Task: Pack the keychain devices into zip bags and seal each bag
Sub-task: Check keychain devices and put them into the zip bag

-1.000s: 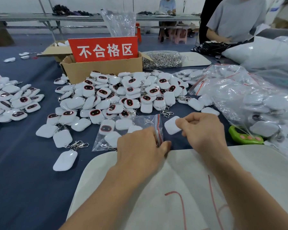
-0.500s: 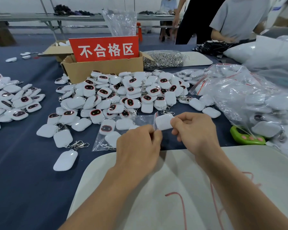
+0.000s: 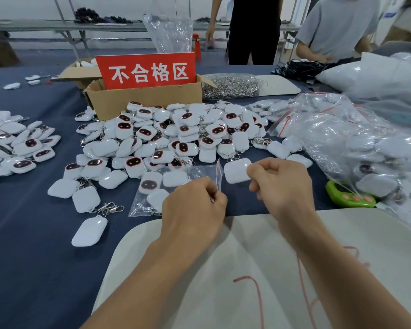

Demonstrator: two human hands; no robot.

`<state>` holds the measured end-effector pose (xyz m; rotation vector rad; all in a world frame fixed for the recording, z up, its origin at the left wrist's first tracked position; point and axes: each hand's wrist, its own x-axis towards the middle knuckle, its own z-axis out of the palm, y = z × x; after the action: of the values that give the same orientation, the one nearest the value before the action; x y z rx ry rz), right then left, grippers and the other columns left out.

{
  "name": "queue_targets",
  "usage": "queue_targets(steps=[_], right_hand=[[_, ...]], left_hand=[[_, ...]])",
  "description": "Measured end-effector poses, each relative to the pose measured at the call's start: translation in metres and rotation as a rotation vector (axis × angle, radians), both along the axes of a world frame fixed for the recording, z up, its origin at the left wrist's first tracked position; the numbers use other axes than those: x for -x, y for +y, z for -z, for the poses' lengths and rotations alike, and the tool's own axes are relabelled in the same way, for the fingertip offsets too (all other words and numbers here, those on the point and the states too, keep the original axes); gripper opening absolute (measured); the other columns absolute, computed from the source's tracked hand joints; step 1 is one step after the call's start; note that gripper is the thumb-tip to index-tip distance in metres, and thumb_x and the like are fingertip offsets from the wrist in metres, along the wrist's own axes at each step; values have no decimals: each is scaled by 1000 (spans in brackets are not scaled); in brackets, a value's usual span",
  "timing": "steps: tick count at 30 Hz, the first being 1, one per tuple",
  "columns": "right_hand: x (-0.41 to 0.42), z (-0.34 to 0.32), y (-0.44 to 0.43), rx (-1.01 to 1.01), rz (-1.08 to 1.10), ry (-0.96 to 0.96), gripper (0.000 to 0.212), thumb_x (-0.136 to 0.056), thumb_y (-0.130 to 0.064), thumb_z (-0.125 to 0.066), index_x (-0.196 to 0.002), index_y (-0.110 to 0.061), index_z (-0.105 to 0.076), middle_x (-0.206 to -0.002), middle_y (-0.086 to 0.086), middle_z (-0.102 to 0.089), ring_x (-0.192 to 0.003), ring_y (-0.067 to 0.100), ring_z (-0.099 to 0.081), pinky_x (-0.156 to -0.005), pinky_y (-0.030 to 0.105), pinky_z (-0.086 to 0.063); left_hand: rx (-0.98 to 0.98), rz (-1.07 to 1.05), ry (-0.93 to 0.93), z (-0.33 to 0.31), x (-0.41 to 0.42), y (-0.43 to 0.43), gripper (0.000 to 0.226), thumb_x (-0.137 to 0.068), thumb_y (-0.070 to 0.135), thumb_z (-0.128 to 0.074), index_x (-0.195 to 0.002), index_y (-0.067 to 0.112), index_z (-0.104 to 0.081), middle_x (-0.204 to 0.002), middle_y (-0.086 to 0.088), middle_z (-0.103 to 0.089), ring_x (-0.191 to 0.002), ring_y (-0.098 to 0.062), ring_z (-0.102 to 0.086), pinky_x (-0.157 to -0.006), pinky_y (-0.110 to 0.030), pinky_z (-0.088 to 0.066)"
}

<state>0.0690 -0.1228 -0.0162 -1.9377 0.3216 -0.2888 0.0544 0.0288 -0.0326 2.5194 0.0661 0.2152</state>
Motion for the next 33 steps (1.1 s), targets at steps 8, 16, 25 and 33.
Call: queue_targets(steps=[8, 16, 25, 33], right_hand=[[1, 7, 6, 156, -56, 54, 20, -84, -24, -66, -65, -20, -73, -56, -7, -70, -46, 5, -57, -53, 20, -49], [4, 5, -1, 280, -23, 48, 20, -76, -26, -68, -61, -14, -68, -47, -7, -59, -51, 6, -49, -47, 14, -38], [6, 0, 0, 45, -65, -4, 13, -80, -25, -66, -70, -31, -72, -59, -6, -71, -45, 4, -55, -51, 20, -44], [2, 9, 3, 159, -146, 89, 15, -79, -26, -69, -66, -34, -72, -55, -7, -70, -44, 0, -55, -44, 11, -41]], left_hand=[[84, -7, -90, 3, 0, 1, 16, -95, 33, -57, -80, 29, -60, -67, 13, -63, -73, -12, -59, -63, -32, -38], [208, -19, -162, 7, 0, 0, 19, -93, 32, -53, -74, 30, -53, -61, 13, -62, -64, -5, -57, -58, -28, -37], [179, 36, -111, 7, 1, 0, 18, -91, 33, -58, -73, 31, -54, -60, 13, -61, -63, -6, -57, -56, -28, -39], [266, 92, -191, 5, 4, -1, 20, -94, 30, -57, -76, 24, -54, -57, 6, -60, -59, -13, -56, -63, -40, -49]])
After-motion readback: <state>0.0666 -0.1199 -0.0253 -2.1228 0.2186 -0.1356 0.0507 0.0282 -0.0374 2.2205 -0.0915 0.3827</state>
